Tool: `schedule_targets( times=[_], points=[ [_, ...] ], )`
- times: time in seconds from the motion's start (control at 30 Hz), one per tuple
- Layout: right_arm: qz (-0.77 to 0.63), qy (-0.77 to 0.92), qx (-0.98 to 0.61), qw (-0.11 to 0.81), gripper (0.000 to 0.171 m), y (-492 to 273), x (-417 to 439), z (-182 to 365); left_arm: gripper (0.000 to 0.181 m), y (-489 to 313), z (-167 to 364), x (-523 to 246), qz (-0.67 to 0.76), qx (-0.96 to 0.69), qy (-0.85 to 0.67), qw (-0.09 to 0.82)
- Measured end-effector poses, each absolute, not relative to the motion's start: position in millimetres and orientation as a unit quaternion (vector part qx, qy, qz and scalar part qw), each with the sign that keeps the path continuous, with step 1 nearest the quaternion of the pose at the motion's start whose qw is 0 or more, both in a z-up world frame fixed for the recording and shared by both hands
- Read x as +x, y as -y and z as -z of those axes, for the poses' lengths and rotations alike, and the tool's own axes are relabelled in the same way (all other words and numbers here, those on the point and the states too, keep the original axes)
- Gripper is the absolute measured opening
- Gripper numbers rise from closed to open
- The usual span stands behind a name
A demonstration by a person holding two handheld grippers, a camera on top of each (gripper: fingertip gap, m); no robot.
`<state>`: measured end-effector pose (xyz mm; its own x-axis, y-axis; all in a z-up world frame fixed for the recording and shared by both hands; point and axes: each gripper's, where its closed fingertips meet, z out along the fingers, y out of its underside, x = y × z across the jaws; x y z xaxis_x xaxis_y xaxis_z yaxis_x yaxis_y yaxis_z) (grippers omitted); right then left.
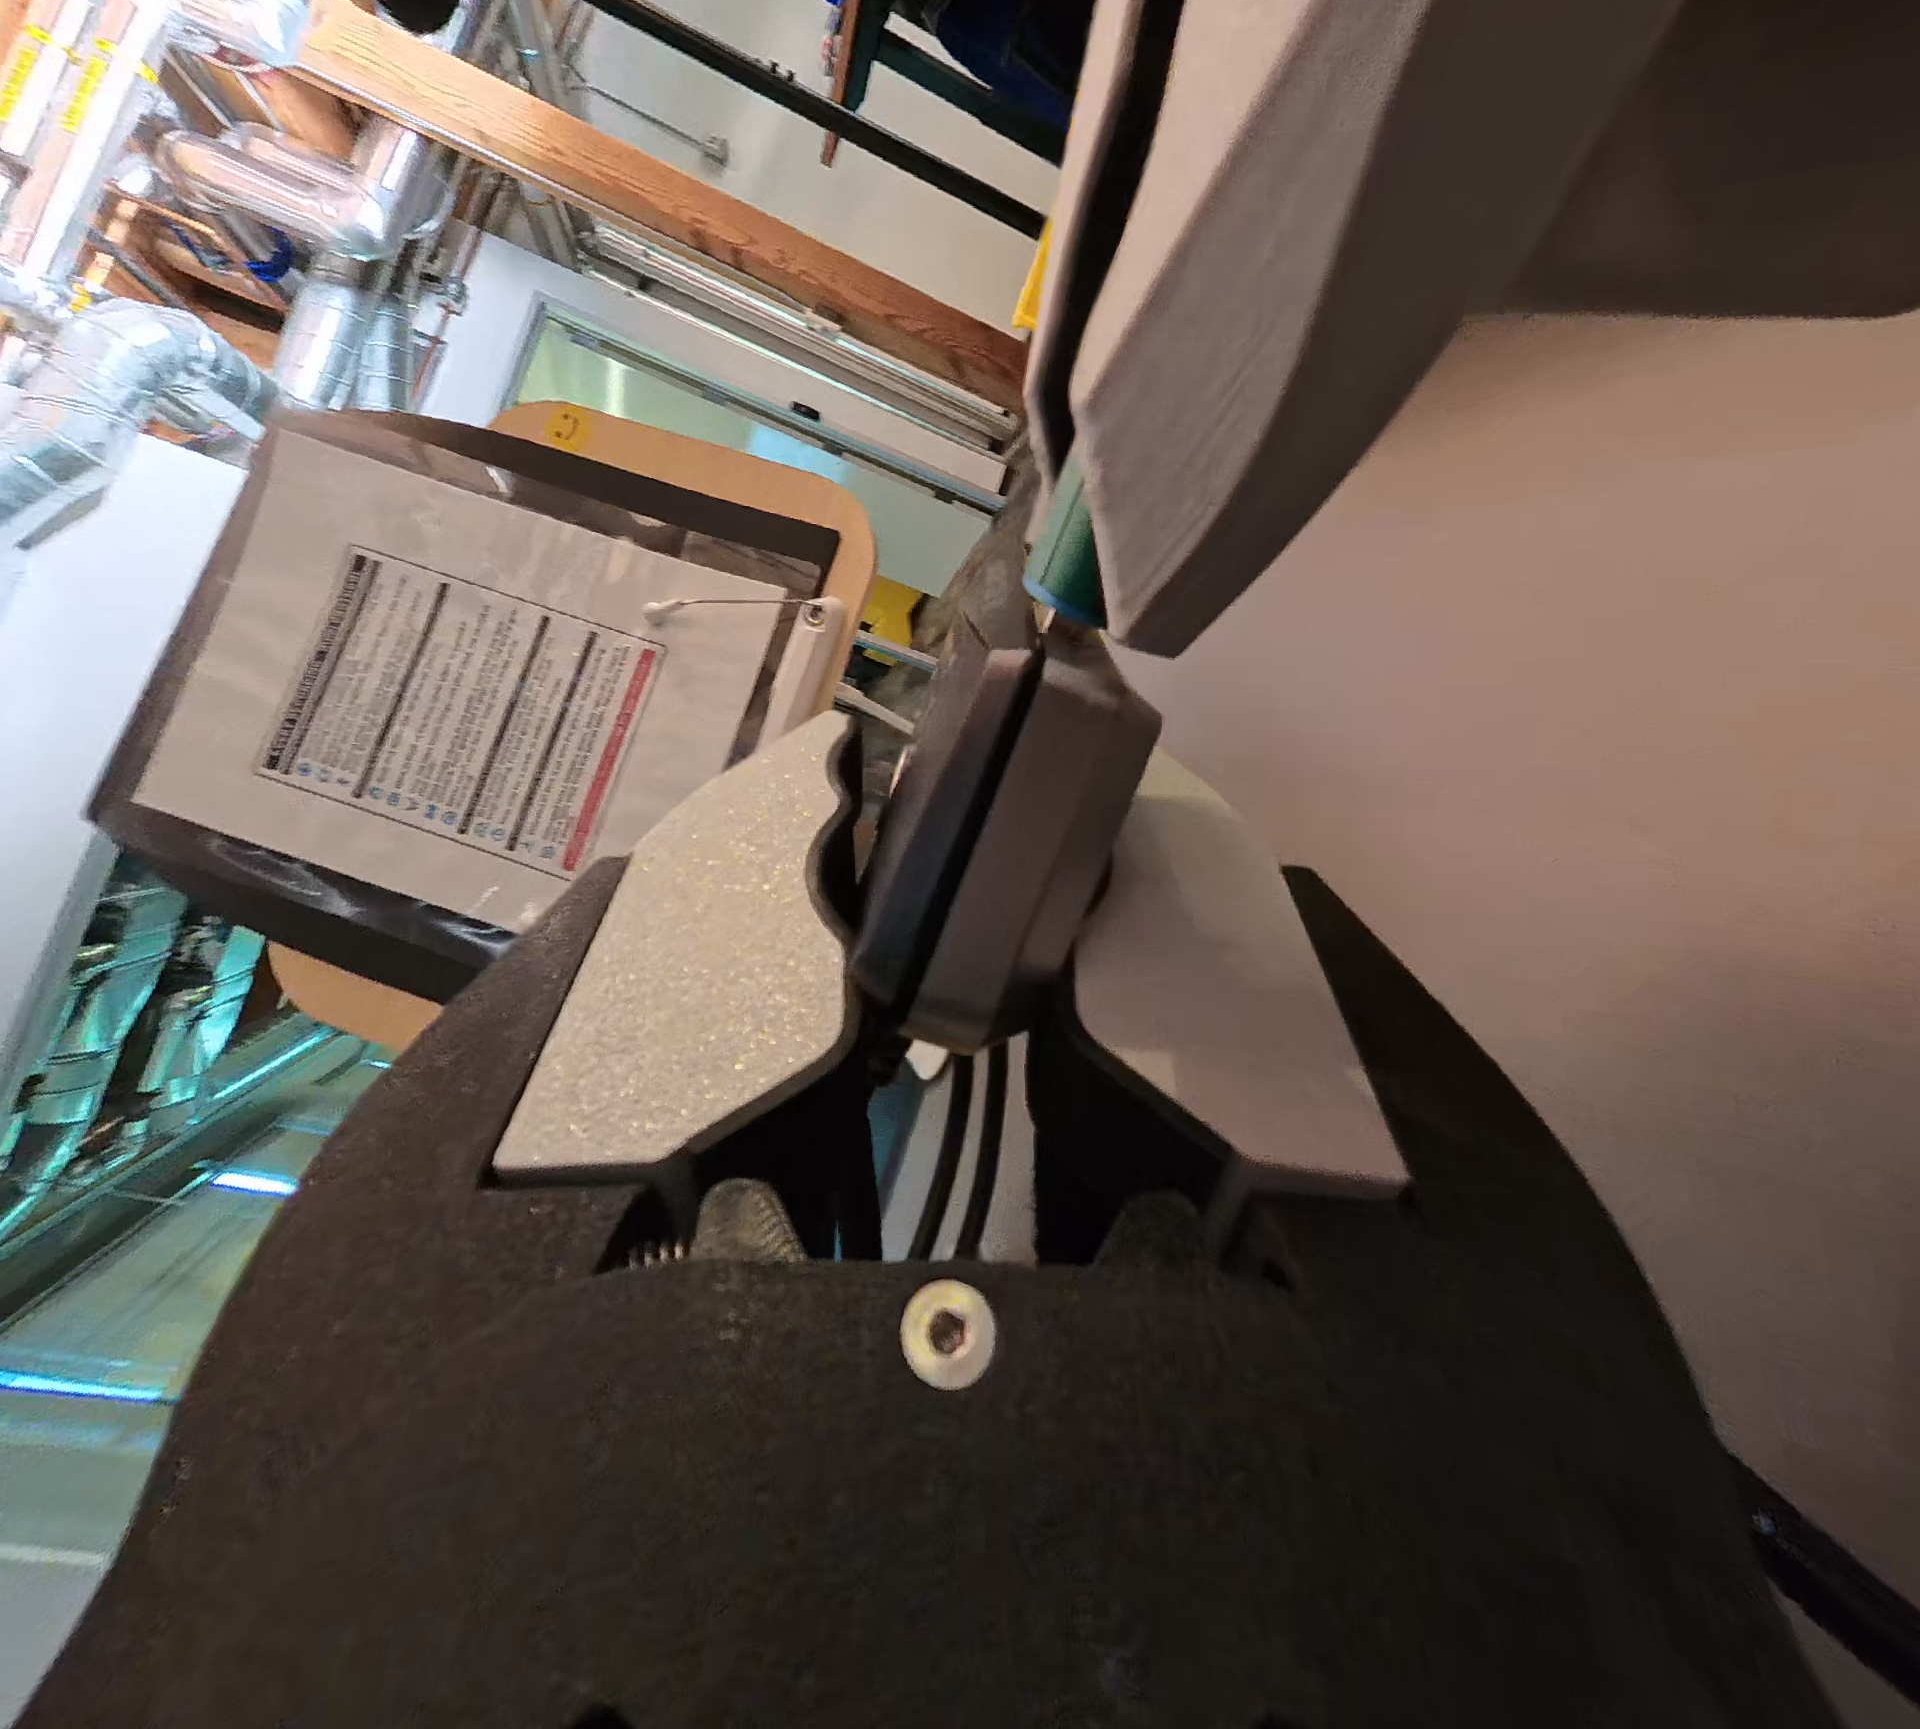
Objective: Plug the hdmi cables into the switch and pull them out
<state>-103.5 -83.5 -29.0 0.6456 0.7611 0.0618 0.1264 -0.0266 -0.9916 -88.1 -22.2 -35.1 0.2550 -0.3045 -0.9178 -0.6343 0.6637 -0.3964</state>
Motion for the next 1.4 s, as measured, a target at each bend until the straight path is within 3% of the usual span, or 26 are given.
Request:
schedule_targets(
  times=[0.27,0.43,0.6,1.17,1.4],
  points=[
    [-0.221,0.364,-0.665,0.613,0.022,78,-109,45,0.036,24,44,-77,-0.213,-0.314,-0.602,0.703],
    [-0.302,0.321,-0.662,0.606,0.023,72,-113,39,0.035,18,42,-81,-0.239,-0.325,-0.594,0.696],
    [-0.232,0.333,-0.676,0.615,0.023,66,-111,42,0.035,5,46,-85,-0.257,-0.356,-0.589,0.678],
    [-0.197,0.326,-0.688,0.617,0.023,66,-111,46,0.036,2,57,-88,-0.243,-0.386,-0.613,0.645],
    [-0.219,0.390,-0.661,0.602,0.022,75,-112,51,0.037,23,59,-79,-0.196,-0.345,-0.619,0.678]
  ],
)
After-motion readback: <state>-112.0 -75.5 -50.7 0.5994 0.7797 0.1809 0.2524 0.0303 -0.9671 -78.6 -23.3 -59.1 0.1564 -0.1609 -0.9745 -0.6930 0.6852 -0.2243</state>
